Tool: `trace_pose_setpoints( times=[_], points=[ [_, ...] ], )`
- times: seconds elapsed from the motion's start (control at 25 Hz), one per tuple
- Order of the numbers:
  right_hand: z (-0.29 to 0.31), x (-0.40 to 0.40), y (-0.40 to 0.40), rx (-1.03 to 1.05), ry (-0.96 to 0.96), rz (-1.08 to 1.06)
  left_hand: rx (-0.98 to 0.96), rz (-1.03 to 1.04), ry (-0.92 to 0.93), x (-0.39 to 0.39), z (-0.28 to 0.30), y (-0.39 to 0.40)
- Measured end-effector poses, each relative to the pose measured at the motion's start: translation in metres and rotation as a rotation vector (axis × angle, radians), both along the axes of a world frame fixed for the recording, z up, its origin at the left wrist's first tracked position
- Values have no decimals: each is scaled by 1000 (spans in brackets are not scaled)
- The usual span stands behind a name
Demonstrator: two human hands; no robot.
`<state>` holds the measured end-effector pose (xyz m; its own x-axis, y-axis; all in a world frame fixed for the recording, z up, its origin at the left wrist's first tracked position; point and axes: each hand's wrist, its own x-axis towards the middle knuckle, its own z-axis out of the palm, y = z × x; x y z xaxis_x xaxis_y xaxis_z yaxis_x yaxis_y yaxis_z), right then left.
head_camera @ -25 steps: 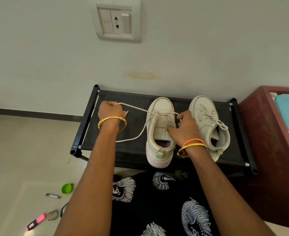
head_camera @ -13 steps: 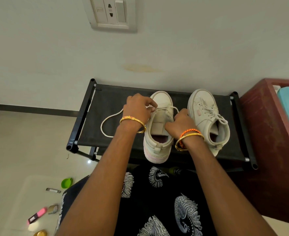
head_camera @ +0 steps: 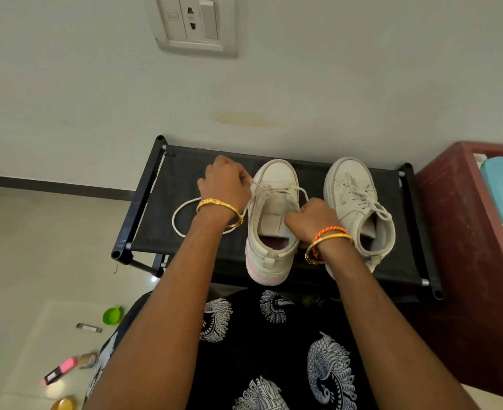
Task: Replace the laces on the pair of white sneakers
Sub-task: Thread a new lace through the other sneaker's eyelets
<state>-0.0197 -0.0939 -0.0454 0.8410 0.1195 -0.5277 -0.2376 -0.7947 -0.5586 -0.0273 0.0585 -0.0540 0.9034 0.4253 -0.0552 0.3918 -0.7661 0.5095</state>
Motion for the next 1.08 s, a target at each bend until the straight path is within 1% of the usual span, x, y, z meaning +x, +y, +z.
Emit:
trace_pose_setpoints(
  times=[0.2,0.4,0.48,0.56,0.64,0.68,0.8,0.96,1.08],
  points=[
    [-2,0,-2,-5,-1,-3,-36,198,9,-9,3,30],
    [-4,2,-2,-3,7,-5,-21,342,35,-17,2,46],
    [-5,3,-1,-8,11,4,-55,298,15,-17,4,43],
    [-6,3,0,-15,9,16,-41,73,8,-15,4,27],
    [-7,4,0,-22,9,22,33,-168,41,-9,2,4],
    [-7,5,0,-22,13,22,64,-222,55,-7,1,-4],
    [-8,6,0,-13,29,10,104,-206,66,1,0,-11],
    [-8,6,0,-4,31,19,86,-144,96,-2,-1,-4],
    [-7,6,-1,9,43,12,101,-39,74,-6,-3,10]
  ],
)
